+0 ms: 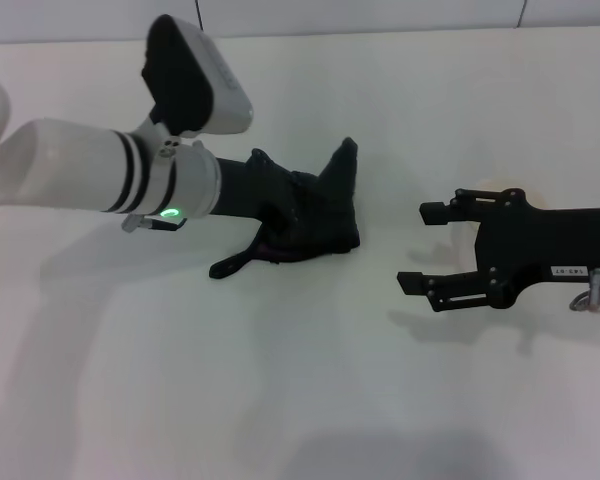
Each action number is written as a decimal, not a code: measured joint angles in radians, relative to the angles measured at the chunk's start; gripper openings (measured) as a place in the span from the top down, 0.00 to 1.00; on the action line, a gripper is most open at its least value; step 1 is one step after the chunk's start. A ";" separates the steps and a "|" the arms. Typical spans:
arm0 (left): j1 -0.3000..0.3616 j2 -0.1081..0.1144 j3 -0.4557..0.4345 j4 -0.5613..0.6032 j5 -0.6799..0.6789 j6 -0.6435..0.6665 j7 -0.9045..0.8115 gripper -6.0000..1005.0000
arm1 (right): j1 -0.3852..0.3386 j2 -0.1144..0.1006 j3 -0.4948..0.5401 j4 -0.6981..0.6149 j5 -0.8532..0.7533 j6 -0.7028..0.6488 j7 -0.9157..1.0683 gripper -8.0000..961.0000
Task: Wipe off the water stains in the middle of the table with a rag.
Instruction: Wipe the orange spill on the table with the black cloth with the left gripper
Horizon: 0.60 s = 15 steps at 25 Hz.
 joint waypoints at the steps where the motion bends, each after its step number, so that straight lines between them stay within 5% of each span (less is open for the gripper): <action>1: 0.021 0.001 -0.004 0.028 0.000 0.007 -0.004 0.89 | -0.001 0.000 0.001 0.000 0.000 0.000 0.000 0.09; 6: 0.143 0.022 -0.058 0.170 0.001 0.099 -0.035 0.89 | 0.001 0.000 0.002 0.000 0.003 -0.001 0.001 0.09; 15: 0.222 0.037 -0.162 0.198 0.011 0.252 -0.046 0.88 | 0.003 0.000 0.000 0.000 0.014 0.003 0.001 0.09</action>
